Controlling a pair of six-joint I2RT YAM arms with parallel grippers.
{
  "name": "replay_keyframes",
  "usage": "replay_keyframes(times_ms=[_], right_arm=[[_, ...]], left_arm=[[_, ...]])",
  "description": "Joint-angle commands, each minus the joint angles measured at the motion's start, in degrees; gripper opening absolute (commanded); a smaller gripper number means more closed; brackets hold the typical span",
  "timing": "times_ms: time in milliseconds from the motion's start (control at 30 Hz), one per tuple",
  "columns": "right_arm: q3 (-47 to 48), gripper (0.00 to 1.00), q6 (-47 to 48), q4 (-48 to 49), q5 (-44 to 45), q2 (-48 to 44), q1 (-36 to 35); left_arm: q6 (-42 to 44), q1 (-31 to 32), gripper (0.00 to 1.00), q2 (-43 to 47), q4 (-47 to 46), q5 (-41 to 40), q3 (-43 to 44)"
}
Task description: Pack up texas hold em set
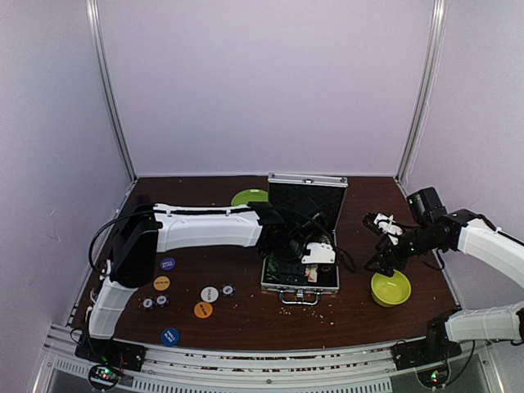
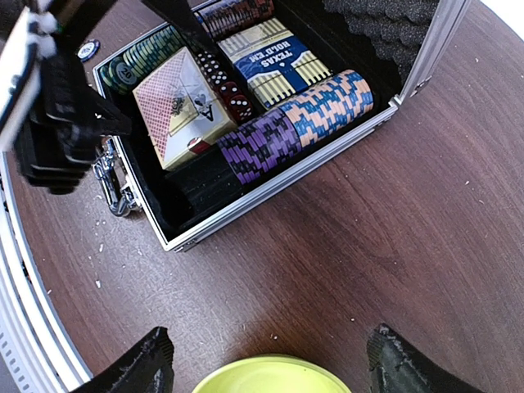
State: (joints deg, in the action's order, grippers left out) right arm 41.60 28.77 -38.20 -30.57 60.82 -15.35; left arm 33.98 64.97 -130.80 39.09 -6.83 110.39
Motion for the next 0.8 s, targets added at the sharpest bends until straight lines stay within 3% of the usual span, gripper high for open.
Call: replay_keyframes(times_ms=[0, 100, 167, 200, 267, 300, 767], right_arm=[[0.74, 0.82, 0.49, -0.83, 0.68, 0.04, 0.37], [0.71, 0.82, 0.48, -0.92, 0.82, -0.13, 0.33], [0.61, 0.82, 0.50, -0.81, 0.90, -0.25, 0.41], [0.61, 0.82, 0.49, -0.83, 0.89, -0.26, 0.42], [0.64, 0.82, 0.49, -0.77, 0.86, -0.26, 0.34], [0.71, 0.82, 0.57, -0.82, 0.86, -0.18, 0.37], [0.82, 0.81, 0.84, -1.27, 1.38, 0.55, 0.46]], left_arm=[[-2.92, 0.20, 0.90, 4.28, -1.95, 2.21, 2.09], [-6.27, -0.58, 0.82, 3.85, -3.29, 1.44, 2.94], [-9.26, -1.57, 0.68, 2.20, -2.17, -0.17, 5.15], [-10.61, -2.06, 0.54, 0.53, -1.24, -1.14, 7.48], [-13.07, -2.57, 0.14, -1.90, 0.08, -4.19, 10.37], [-13.71, -2.71, 0.00, -2.84, 0.34, -5.34, 11.04], [-14.44, -2.83, 0.00, -8.42, 1.13, -4.57, 11.74]])
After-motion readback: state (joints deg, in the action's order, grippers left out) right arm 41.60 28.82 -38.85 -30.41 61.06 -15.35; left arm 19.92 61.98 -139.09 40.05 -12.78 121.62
